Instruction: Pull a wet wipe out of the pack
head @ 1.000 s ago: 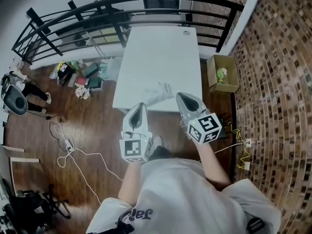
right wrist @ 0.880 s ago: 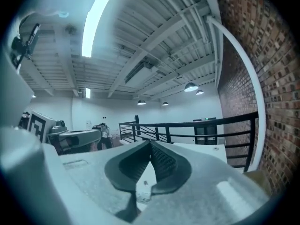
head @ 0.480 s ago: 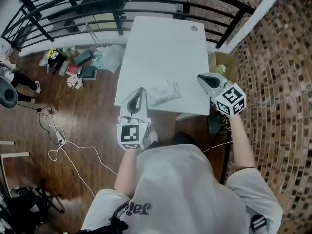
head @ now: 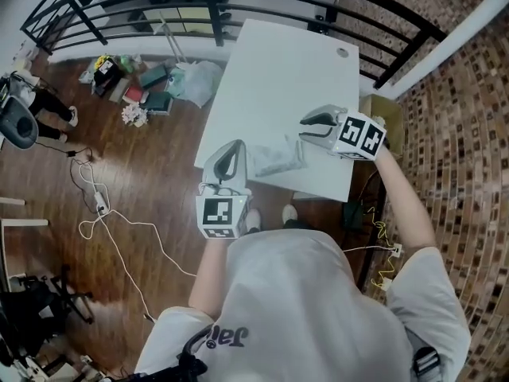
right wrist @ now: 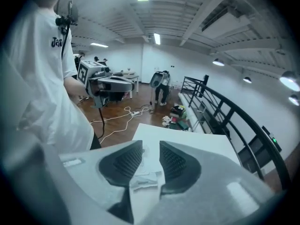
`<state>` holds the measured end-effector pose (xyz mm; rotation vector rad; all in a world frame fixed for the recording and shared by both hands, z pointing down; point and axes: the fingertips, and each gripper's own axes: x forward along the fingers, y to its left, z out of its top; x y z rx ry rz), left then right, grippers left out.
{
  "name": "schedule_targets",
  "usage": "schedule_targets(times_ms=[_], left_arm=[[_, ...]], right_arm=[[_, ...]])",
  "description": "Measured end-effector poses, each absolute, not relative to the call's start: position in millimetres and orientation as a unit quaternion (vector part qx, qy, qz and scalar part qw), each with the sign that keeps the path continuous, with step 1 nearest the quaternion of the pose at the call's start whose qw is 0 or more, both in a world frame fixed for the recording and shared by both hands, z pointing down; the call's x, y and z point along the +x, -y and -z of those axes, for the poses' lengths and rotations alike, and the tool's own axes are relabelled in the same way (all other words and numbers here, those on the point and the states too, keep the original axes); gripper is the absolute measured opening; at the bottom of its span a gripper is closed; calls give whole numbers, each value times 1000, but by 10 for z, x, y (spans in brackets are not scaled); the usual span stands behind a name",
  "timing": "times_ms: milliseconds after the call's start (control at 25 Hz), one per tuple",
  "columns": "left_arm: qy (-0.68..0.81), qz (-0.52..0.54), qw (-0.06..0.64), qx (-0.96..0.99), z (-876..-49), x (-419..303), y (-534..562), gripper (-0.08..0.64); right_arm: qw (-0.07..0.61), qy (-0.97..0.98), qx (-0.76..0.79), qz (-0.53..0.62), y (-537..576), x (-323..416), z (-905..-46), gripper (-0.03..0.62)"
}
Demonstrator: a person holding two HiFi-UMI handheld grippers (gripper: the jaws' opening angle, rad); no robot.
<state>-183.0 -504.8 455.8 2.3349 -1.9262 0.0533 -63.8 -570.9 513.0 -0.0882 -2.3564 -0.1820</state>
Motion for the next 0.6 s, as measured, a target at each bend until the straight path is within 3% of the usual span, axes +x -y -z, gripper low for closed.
schedule_targets(times_ms=[120, 360, 600], left_arm=[[651, -28, 68, 755, -4630, -1833, 5110, 15], [670, -40, 80, 737, -4729, -1838, 5160, 15], [686, -48, 83, 721, -4773, -1855, 5236, 15]], right_arm=[[398, 908, -95, 83, 5627, -833, -5388, 187], [470, 860, -180, 87, 5333, -999, -6239, 187], [496, 841, -190, 100, 5311, -1085, -6850, 181]])
